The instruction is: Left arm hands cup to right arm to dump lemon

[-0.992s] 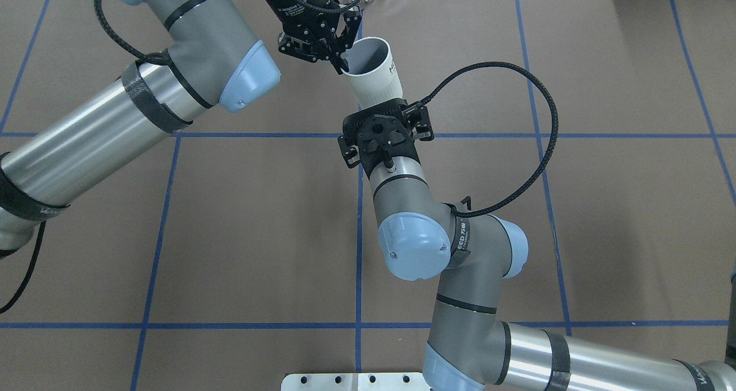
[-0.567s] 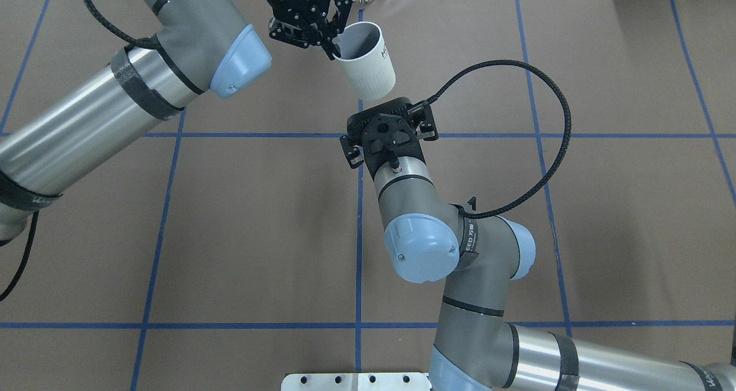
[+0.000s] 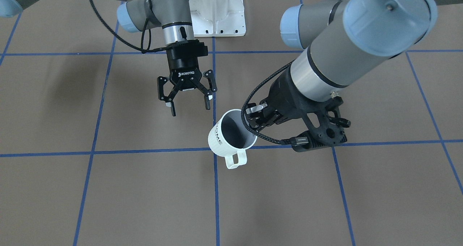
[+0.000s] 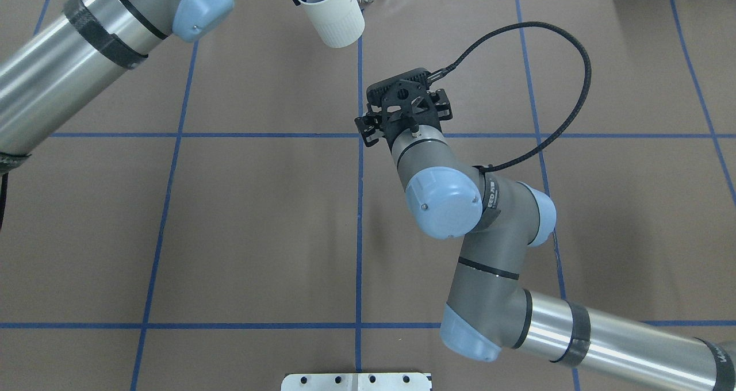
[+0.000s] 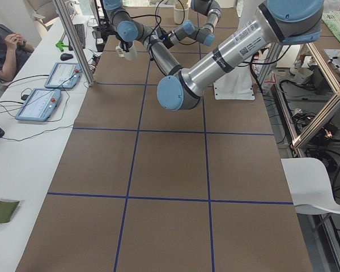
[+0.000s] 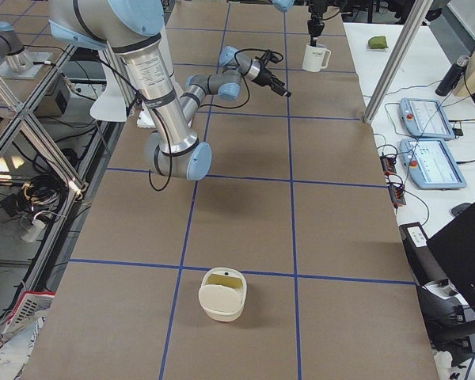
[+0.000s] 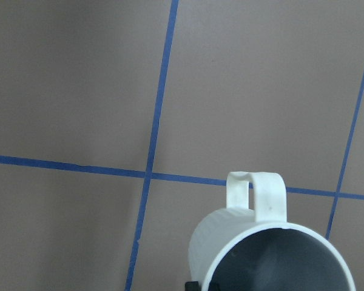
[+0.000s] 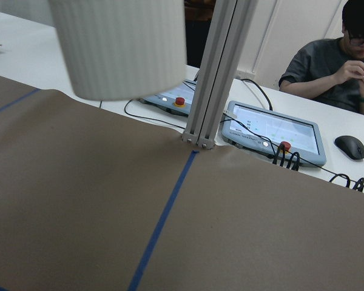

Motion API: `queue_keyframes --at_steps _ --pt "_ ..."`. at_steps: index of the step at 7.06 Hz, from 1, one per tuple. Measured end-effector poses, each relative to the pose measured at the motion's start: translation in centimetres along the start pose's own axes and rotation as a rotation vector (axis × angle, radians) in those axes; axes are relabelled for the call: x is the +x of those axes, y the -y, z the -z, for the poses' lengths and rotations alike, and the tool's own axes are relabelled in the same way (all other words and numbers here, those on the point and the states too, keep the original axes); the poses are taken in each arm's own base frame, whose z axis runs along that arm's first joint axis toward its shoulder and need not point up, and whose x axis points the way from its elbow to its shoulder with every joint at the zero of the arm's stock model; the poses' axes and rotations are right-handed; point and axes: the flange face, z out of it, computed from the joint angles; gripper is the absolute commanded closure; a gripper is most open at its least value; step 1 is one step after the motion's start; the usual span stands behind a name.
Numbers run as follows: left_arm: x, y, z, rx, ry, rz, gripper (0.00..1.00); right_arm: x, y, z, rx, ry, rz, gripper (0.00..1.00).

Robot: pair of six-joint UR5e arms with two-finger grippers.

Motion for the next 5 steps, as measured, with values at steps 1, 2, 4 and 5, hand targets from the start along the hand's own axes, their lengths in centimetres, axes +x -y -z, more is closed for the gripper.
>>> queue_keyframes --at_steps 1,2,4,5 --pt "-1.6 1.2 0.6 0.013 0.010 -0.010 1.00 3.0 0.7 -1.8 -0.096 -0.009 0.003 0.00" --pt "-3.7 2.5 1.1 0.024 0.030 -0.041 1.00 6.8 1.8 -3.6 -0.224 -0.029 -0.003 0.00" --pt "-10.5 3.6 1.3 0.034 0.073 -0.145 1.00 15.1 4.7 -5.5 -0.468 -0.040 -0.053 0.00" --pt "-15.7 2.8 1.0 0.032 0.099 -0.211 1.00 19.0 6.2 -5.8 -0.550 -0.031 -0.050 0.00"
